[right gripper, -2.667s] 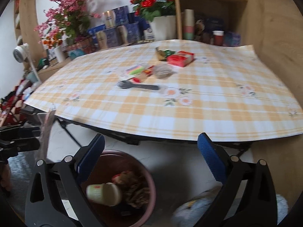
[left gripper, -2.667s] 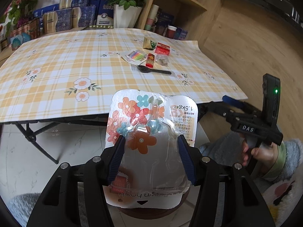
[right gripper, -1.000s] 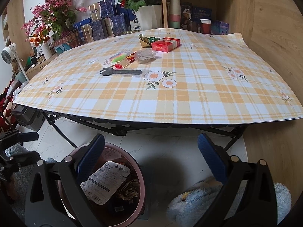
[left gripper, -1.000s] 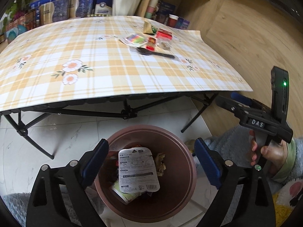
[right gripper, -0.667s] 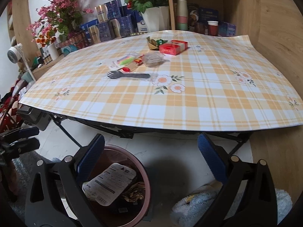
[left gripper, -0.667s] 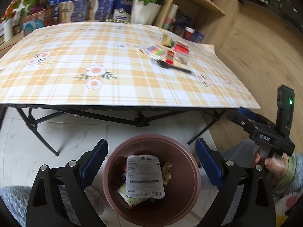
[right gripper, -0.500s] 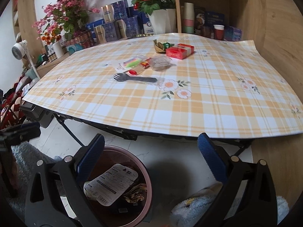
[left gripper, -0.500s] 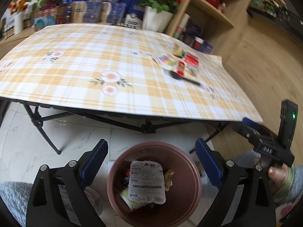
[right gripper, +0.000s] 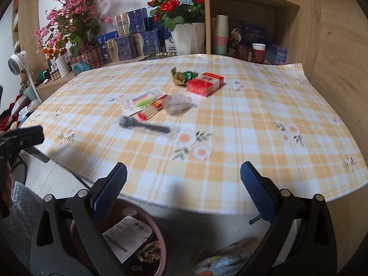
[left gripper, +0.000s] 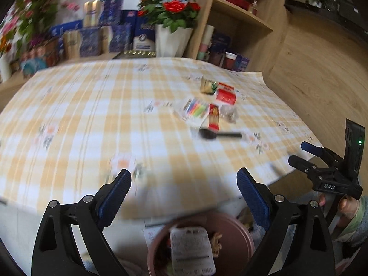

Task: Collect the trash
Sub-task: 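Grasp the rainbow candle pack on the table with the left gripper, then grasp the gold-green candy wrapper with the right gripper while the left gripper holds the candle pack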

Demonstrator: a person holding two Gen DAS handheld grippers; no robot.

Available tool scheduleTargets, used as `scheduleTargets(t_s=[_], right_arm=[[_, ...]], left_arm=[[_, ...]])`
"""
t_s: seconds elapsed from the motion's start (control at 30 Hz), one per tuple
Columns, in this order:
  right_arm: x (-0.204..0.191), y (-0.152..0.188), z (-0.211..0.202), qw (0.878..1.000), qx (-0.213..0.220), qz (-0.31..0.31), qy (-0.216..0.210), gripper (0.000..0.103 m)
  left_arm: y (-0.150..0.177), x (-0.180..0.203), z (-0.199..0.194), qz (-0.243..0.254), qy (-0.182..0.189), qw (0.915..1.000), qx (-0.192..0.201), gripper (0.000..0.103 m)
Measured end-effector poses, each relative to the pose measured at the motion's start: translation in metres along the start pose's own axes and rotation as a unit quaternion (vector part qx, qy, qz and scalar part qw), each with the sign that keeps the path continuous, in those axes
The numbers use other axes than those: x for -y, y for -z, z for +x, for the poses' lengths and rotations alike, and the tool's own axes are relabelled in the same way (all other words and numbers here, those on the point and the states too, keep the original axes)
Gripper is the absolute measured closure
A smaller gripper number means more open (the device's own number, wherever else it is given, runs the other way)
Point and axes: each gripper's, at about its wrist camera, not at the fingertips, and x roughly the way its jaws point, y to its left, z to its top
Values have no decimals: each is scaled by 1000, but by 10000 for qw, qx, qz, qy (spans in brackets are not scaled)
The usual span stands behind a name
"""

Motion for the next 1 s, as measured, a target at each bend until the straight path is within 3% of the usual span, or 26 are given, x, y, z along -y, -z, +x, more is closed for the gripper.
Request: scheduleTargets(t_s=[0.17, 0.33, 0.6, 0.7, 0.8, 1.0], right_arm=[[24, -20, 18, 9998, -73, 200, 13, 6], [41, -37, 32, 9994, -24, 311, 131, 6], [60, -49, 52, 9981, -228, 574, -56, 6], [66, -48, 56, 9974, -229, 654, -207, 6], [70, -48, 60, 9967, -258, 715, -275, 6], [73, -46, 66, 9963, -365, 657, -405, 6]], left_arm=[[-43, 15, 43, 471, 258, 9984, -174, 25], [-76, 27, 96, 947, 291, 9941, -436, 49], [-103, 36, 171, 1352, 305, 9858, -951, 54], [-105, 35, 187, 1499, 249, 9823, -1095, 56], [-105, 34, 197, 1581, 223, 9799, -1195, 66], [-109, 37, 207, 1686, 246, 9786, -1156, 66]])
